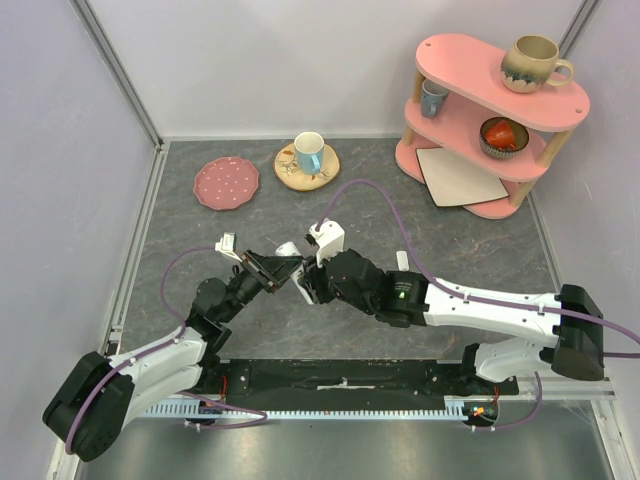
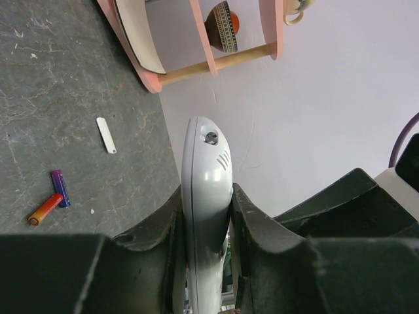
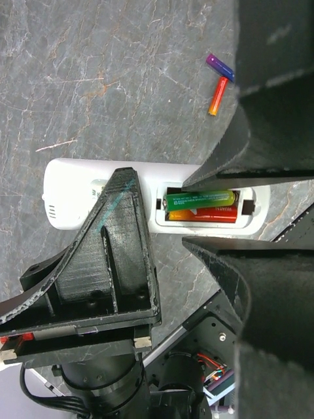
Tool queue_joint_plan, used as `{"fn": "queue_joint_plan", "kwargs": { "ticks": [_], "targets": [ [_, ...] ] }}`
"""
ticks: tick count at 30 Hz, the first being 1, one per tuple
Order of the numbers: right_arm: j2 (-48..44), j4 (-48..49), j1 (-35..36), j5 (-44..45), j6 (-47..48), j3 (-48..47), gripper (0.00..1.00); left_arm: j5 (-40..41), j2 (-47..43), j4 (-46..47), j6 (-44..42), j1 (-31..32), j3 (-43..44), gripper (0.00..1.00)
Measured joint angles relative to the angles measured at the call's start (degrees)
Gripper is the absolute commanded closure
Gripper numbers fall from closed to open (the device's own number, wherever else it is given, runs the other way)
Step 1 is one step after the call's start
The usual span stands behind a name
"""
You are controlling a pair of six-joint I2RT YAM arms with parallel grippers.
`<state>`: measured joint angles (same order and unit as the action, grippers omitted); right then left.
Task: Load the batteries into the remote control
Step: Load the battery into the remote control.
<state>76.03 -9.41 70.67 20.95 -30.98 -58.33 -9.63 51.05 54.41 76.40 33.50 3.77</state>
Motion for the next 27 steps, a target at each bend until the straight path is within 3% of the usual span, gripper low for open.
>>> {"fn": "queue_joint_plan", "kwargs": {
  "ticks": [6,19,27],
  "targets": [
    [0.13,-1.81,0.24,0.55,-0.13,-1.4,0.47,0.09,0.07,0.61,0.0,0.02,0.0,0.98],
    [-0.26,-4.72,0.2,2.4,-0.11,-2.16,0.39,0.07,0.57,2.86,0.02,0.02,0.02,0.98],
    [-0.98,-4.83,0.2,2.23,-0.09,-3.98,0.29,0.07,1.44,3.19,0.02,0.02,0.02,0.98]
  ]
}}
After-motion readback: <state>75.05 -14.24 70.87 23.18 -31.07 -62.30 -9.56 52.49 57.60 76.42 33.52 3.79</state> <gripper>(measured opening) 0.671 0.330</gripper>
